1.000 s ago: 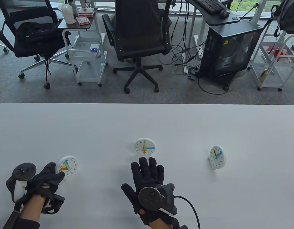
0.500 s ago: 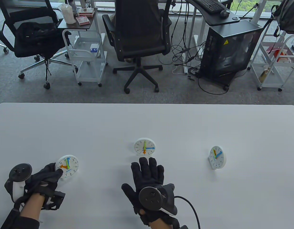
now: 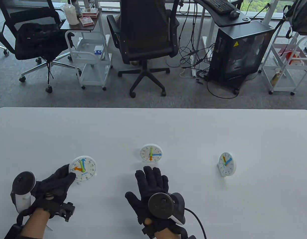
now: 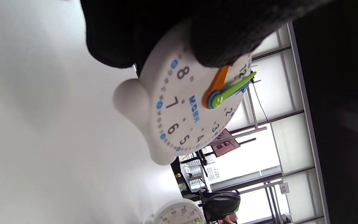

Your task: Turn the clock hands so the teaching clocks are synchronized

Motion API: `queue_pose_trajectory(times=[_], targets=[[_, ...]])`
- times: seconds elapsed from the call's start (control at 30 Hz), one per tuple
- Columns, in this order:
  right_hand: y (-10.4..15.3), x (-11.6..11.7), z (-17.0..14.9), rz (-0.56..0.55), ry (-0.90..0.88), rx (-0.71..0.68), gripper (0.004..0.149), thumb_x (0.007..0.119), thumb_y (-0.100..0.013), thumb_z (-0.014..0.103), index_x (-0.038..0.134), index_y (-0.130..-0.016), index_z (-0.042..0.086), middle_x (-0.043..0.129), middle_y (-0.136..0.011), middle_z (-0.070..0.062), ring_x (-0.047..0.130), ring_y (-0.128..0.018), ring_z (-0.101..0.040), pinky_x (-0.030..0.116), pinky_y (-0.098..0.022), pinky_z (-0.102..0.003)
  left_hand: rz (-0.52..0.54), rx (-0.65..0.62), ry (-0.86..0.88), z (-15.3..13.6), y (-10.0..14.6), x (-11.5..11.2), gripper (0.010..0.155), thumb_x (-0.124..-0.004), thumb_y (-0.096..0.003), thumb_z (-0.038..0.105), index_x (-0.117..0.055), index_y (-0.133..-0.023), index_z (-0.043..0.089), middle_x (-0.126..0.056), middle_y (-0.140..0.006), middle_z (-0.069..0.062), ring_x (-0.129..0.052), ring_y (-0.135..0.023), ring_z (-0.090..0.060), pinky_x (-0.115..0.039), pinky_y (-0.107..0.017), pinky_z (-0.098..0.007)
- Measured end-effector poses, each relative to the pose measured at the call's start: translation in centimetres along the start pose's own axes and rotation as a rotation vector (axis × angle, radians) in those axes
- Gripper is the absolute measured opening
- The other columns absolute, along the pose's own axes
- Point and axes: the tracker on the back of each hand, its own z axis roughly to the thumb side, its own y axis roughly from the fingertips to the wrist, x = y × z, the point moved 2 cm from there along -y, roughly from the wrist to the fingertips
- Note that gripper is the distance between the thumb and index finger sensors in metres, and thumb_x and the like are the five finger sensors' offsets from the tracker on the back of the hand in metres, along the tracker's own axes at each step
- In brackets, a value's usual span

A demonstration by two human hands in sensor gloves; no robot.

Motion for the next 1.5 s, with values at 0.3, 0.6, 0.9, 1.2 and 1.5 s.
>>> queue_pose_trajectory(times=[0.3, 0.6, 0.9, 1.2, 1.5], targets=[[0.1, 0.4, -0.3, 0.016, -0.122, 0.04, 0.082, 0.068, -0.052, 0.056, 0.052, -0.105, -0.006, 0.051, -0.104, -0.034, 0.064, -0.086, -0.062, 0.043, -0.056, -0.075, -0.154, -0.121, 0.062, 2.9, 1.3, -3.5, 0.051, -0.085, -0.0505, 0.037, -0.077, -0.096, 0.015, -0.098, -0.083, -0.011, -0.086, -0.079, -0.046, -0.049, -0.062, -0.074], [0.3, 0.3, -0.6, 0.007, -0.207, 0.043, 0.082, 0.068, -0.052, 0.056, 0.051, -0.105, -0.005, 0.058, -0.102, -0.033, 0.075, -0.082, -0.058, 0.051, -0.056, -0.074, -0.257, -0.193, 0.062, 4.7, 2.4, -5.9, 0.055, -0.085, -0.0508, 0.036, -0.074, -0.101, 0.016, -0.099, -0.081, -0.01, -0.087, -0.079, -0.045, -0.05, -0.062, -0.074], [0.5, 0.5, -0.2, 0.001, -0.354, 0.036, 0.077, 0.068, -0.052, 0.055, 0.059, -0.103, -0.002, 0.078, -0.092, -0.022, 0.086, -0.076, -0.05, 0.059, -0.055, -0.071, -0.319, -0.244, 0.031, 5.8, 3.6, -7.7, 0.055, -0.084, -0.0507, 0.034, -0.072, -0.103, 0.019, -0.099, -0.082, -0.01, -0.088, -0.079, -0.045, -0.052, -0.062, -0.074], [0.5, 0.3, 0.2, 0.0, -0.348, 0.023, 0.058, 0.08, -0.05, 0.038, 0.076, -0.092, -0.001, 0.095, -0.071, -0.012, 0.1, -0.056, -0.037, 0.068, -0.051, -0.067, -0.347, -0.256, 0.018, 5.9, 4.0, -8.6, 0.056, -0.083, -0.0513, 0.033, -0.07, -0.104, 0.02, -0.098, -0.084, -0.009, -0.087, -0.081, -0.045, -0.052, -0.062, -0.074], [0.6, -0.4, 0.5, -0.049, -0.328, -0.016, 0.055, 0.081, -0.048, 0.036, 0.079, -0.088, -0.003, 0.096, -0.066, -0.01, 0.102, -0.051, -0.033, 0.071, -0.05, -0.065, -0.336, -0.201, 0.063, 4.4, 4.1, -9.2, 0.076, -0.074, -0.0518, 0.065, -0.06, -0.107, 0.014, -0.092, -0.093, -0.016, -0.083, -0.085, -0.051, -0.055, -0.06, -0.073]])
